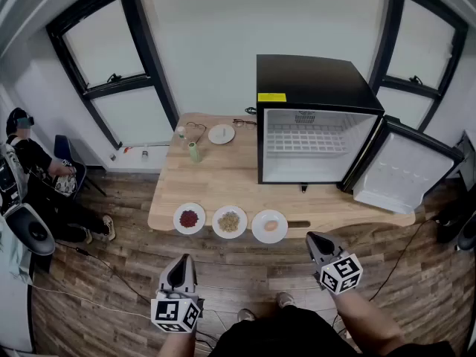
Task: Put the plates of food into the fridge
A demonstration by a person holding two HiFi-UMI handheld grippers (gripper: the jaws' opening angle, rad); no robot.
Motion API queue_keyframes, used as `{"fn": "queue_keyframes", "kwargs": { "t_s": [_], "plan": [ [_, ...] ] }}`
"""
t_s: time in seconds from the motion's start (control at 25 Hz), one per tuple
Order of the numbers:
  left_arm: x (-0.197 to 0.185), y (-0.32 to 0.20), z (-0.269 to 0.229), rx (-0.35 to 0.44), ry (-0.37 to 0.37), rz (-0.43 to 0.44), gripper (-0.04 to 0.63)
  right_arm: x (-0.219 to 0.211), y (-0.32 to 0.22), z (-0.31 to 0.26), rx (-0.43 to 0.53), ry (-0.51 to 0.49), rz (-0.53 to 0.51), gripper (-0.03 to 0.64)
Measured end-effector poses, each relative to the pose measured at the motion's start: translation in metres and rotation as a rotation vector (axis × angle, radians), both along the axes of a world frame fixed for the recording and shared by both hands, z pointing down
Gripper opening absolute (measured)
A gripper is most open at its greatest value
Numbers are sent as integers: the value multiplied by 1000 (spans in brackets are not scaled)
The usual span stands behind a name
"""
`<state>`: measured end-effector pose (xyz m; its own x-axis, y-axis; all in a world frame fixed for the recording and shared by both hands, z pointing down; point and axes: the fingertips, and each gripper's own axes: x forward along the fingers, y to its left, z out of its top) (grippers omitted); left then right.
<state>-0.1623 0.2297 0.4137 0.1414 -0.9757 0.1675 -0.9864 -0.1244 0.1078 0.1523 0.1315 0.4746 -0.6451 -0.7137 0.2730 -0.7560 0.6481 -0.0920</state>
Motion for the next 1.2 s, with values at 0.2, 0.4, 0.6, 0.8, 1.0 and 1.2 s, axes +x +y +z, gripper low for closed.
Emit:
{"fn": "queue_keyframes", "kwargs": {
  "t_s": [0.2,0.4,0.6,0.8,1.0,1.2],
  "plan": [
    [-17,8,2,8,-3,16,3,-20,9,1,1,10,3,15],
    [-40,19,5,9,1,33,3,-28,18,0,10,7,92,15],
    [-61,27,13,5,-3,50,3,-41,35,6,3,13,116,15],
    [-66,30,25,-21,2,61,3,-46,48,14,-23,23,102,15],
    [-66,18,27,-15,1,61,3,-47,33,27,-39,27,97,15],
    [-73,0,26,-20,-11,47,3,-76,-3,38,-61,2,66,15]
  ]
}}
